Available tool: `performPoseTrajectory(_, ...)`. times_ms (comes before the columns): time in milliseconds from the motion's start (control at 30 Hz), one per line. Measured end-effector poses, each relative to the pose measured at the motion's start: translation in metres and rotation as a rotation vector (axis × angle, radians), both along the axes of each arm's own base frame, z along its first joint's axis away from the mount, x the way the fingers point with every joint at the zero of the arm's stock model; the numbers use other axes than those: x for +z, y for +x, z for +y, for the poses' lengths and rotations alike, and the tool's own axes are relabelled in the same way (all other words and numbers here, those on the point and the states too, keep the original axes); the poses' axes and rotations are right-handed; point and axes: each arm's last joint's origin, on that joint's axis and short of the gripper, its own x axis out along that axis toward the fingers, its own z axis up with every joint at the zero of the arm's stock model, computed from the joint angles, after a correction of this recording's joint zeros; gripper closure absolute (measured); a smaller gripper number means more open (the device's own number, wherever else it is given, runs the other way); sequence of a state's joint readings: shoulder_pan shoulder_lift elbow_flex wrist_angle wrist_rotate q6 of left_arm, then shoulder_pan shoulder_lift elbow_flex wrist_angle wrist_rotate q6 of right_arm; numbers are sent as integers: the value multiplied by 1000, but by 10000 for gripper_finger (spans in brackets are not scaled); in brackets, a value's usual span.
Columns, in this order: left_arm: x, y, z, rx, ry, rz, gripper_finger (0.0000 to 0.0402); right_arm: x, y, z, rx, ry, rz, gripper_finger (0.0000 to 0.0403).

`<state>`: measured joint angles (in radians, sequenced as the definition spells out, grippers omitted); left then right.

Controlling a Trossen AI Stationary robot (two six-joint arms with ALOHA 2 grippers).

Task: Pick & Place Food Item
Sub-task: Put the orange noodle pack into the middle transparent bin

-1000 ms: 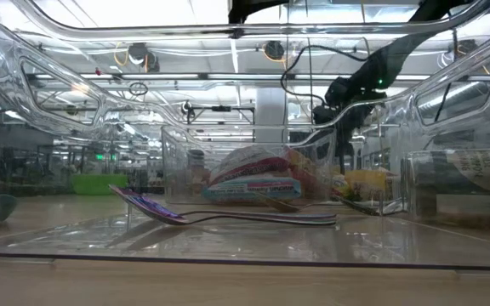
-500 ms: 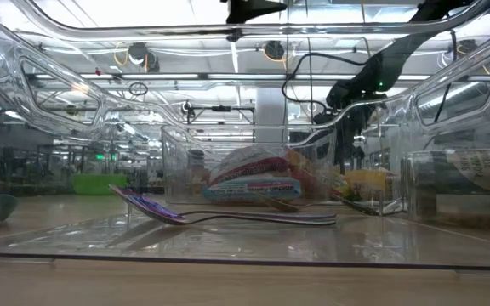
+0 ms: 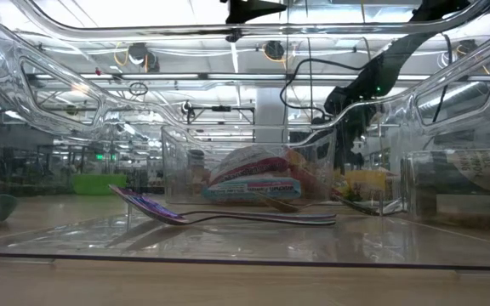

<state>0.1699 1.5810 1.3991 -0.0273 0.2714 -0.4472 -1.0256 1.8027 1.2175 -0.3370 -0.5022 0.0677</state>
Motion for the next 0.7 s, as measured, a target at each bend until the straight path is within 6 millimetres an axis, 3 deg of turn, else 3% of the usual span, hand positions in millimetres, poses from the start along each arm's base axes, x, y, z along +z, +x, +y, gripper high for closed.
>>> performPoseTrajectory(267,0,0,0,7,-1,1,156,0,2,2,8,5,4,390)
performPoseTrajectory(467,0,0,0,10,-5,1,156,12,2,6,36,-41,-7,400)
performPoseTrajectory(700,0,0,0,10,-5,3,156,64,-8,21,68,-217,-79,402)
